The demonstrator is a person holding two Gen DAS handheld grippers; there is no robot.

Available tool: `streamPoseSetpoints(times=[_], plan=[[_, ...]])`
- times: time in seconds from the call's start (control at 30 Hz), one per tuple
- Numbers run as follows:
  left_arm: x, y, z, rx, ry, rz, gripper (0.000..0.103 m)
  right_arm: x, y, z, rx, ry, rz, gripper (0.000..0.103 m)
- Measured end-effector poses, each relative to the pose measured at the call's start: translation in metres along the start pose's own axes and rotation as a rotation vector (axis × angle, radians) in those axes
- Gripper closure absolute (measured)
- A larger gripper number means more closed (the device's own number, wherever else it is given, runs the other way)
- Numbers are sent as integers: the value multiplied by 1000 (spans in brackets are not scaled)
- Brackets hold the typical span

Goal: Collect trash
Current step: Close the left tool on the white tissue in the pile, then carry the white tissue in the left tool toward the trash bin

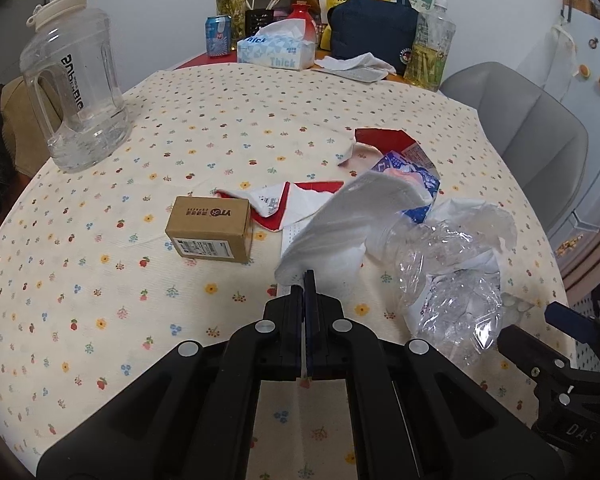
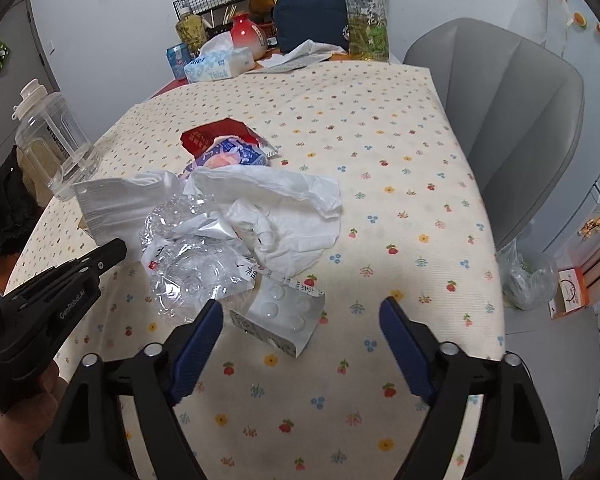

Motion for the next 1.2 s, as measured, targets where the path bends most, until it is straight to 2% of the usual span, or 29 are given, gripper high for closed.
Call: streamPoseSetpoints(times=[0.07,0.23,0.5,1.2], plan=[[-1,-1,0,2,-2,-4,101,1,-2,0,6,-1,4,27],[-1,0,1,4,-3,-2,101,-1,-2,-2,36,8,-20,52],[1,8,5,0,-4,7,101,-7,5,-3,41,24,-25,58],[27,66,40,-40,-29,111,101,15,78,3,43,22,91,58]])
Point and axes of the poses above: each gripper's, at about its wrist camera, not at the fingertips, and y roughly against the way its jaws point, z to its right, x to its top, the point moved 7 cm from there along -y, roughly the way its jaws point, and after that the axes turned 15 degrees about z, right-handed, at the moved point
